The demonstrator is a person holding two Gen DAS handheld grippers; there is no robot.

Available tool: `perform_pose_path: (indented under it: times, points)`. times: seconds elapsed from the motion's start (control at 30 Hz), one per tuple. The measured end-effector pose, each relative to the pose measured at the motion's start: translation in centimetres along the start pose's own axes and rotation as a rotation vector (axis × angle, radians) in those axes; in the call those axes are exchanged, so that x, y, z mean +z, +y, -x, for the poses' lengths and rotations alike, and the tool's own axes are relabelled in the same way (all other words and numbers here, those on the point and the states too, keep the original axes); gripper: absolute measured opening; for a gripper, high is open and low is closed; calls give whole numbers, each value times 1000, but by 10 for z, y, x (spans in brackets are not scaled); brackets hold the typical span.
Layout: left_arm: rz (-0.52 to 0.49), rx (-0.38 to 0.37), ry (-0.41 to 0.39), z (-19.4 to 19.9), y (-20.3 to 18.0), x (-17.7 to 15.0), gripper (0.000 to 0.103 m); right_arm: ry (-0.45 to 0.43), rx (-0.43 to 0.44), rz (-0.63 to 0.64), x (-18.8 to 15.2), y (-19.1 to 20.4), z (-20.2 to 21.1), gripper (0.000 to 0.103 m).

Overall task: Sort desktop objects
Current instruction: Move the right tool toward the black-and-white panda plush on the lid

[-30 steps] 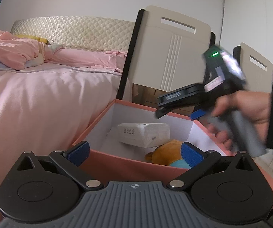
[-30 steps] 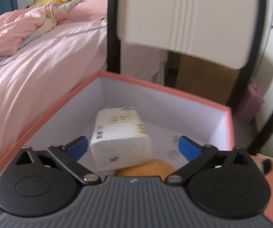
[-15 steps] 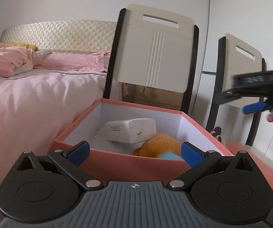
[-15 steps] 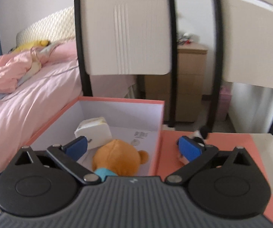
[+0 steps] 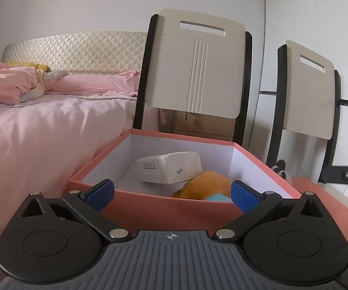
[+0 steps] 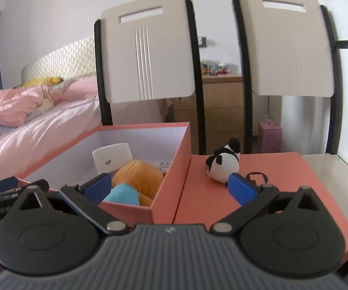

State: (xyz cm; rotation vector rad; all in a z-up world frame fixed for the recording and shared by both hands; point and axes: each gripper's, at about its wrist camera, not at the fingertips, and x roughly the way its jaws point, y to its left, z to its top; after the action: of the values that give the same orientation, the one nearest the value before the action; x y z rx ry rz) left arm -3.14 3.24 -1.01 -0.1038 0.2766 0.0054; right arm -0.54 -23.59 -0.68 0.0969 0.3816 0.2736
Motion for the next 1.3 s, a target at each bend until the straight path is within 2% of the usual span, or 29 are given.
perform_pose_path:
  times: [0.2, 0.37, 0.47, 0.6, 0.83, 1.3]
  points:
    - [-5, 17, -4, 1, -1, 0, 103, 27, 11, -14, -9, -4, 5, 103]
    - [-27, 10, -6, 2, -3, -1, 103, -29, 31, -13, -12, 1, 21, 103]
    - [-32, 3, -4, 2, -3, -1, 103, -56, 20, -7, -19, 8, 27, 103]
    - [-42, 12, -2, 1, -1, -1, 103, -29, 19, -64, -32, 12, 21, 103]
    - [-53, 17, 5, -1, -3, -3, 103, -51, 2, -129, -36, 13, 15, 103]
    - [-67, 10, 2, 3, -7, -5, 103, -62, -41, -124, -38, 12, 22, 103]
